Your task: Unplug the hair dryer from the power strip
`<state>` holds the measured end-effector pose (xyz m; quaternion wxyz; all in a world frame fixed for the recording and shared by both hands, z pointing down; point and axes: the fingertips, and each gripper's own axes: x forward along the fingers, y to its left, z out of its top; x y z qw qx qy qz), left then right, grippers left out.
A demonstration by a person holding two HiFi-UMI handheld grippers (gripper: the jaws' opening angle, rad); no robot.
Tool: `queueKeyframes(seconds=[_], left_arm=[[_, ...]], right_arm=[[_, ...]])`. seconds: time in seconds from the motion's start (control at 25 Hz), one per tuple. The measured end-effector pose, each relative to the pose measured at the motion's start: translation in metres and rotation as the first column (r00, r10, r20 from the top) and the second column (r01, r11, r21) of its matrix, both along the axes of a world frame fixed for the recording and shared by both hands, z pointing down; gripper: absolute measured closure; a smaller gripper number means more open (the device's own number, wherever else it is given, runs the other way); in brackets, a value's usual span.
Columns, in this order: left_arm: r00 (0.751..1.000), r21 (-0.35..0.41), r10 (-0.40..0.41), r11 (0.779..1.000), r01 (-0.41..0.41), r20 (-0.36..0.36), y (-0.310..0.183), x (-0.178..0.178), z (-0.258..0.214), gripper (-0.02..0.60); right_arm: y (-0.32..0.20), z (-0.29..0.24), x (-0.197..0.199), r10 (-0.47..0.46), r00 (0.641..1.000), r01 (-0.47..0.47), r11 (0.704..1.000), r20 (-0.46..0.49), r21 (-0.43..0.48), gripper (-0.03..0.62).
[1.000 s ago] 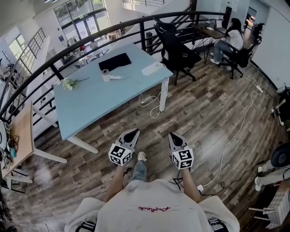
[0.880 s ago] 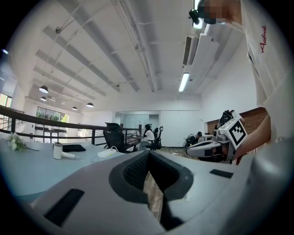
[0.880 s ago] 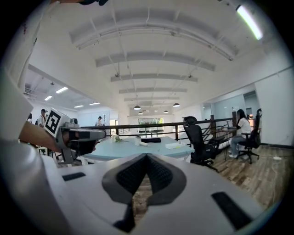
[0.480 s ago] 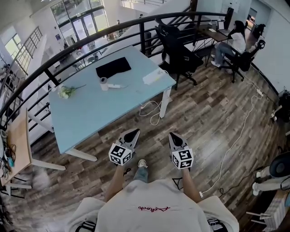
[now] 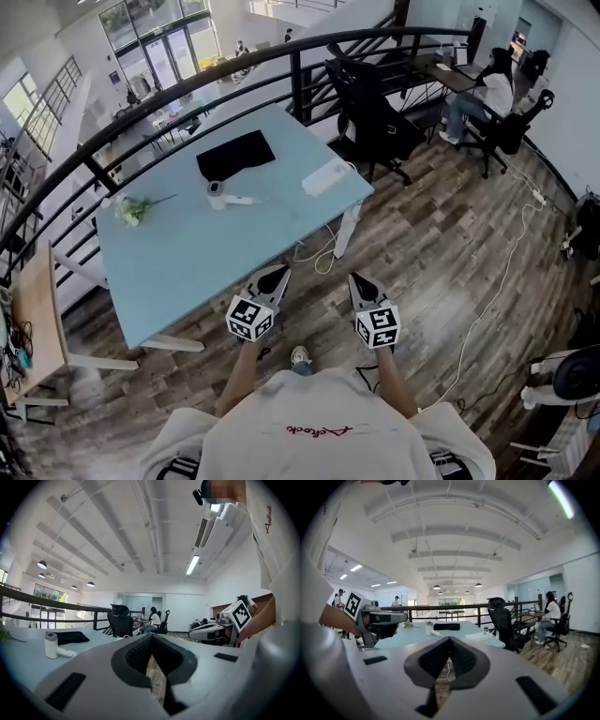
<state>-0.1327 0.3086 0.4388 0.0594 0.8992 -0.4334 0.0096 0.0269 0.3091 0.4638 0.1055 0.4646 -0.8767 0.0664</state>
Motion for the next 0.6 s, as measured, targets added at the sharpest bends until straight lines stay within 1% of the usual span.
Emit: queueKeyframes(seconds=[0.36,0.6], left_arm=[[0.999,-0.005,0.042,0.999,-0.042,-0.005,-0.064,-0.026,0.005,0.574],[0.997,-0.010,0.081,0.997,-0.081,-0.015,-0.085,-0.030,0.015,0.574]], right_arm=[[-0.060,0.004,-0.027,0.035,0.999,-0.035,0.999,-0.005,0.004,0.577],[-0.071,0.011,-0.034,0.060,0.998,-0.060,0.998,-0.017,-0.002,0.577]])
